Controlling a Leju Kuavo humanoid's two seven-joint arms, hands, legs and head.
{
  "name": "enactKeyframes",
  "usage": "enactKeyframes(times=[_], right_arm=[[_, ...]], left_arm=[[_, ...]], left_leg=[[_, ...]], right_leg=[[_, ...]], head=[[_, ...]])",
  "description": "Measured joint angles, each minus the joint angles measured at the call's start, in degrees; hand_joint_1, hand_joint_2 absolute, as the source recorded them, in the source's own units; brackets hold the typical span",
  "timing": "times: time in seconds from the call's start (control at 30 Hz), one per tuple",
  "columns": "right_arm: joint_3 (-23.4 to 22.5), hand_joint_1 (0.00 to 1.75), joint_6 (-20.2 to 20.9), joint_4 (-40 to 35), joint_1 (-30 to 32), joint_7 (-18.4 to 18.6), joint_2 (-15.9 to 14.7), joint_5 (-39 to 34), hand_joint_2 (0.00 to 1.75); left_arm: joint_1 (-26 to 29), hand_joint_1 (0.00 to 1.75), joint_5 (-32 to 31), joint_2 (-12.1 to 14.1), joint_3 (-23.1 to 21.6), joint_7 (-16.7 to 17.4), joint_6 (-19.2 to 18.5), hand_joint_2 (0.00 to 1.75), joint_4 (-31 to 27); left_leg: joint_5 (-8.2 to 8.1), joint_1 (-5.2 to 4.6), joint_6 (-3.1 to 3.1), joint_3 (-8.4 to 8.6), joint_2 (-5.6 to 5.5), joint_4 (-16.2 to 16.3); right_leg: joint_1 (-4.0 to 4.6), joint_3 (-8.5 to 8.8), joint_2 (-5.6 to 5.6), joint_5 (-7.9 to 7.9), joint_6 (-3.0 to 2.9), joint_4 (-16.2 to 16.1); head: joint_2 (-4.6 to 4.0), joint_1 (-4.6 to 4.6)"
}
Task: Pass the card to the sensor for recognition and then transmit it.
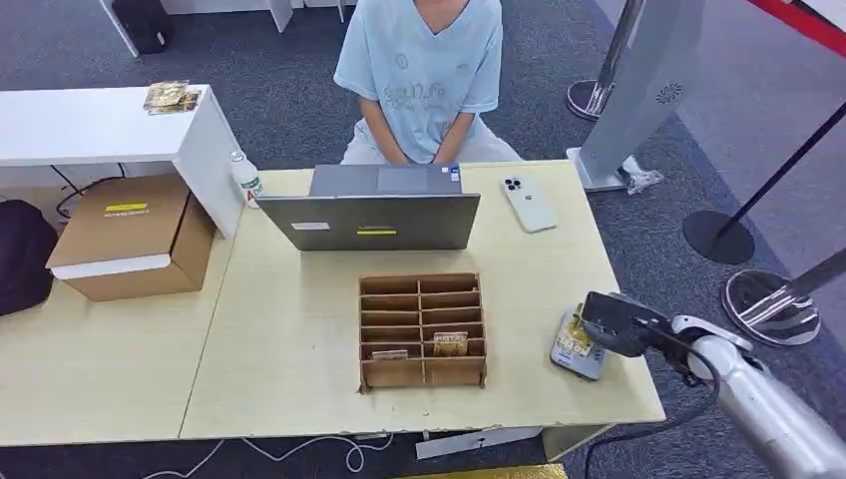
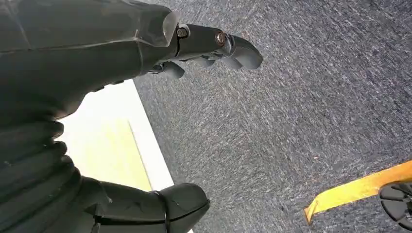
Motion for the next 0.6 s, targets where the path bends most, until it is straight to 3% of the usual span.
enactKeyframes(times=[0.3,0.6], right_arm=[[0.0,1.75,-3.6,0.0,0.0,1.6,0.4,9.0,1.75],[-0.1,1.75,-3.4,0.0,-0.1,1.4,1.1,10.6,1.75]], left_arm=[[0.0,0.00,-0.5,-0.2,1.2,0.0,0.0,1.75,0.0],[0.0,0.00,-0.7,-0.2,1.9,-0.1,0.0,1.75,0.0]], left_leg=[[0.00,0.00,0.00,0.00,0.00,0.0],[0.00,0.00,0.00,0.00,0.00,0.0]], right_leg=[[0.00,0.00,0.00,0.00,0.00,0.0],[0.00,0.01,0.00,0.00,0.00,0.0]], head=[[0.00,0.00],[0.00,0.00]])
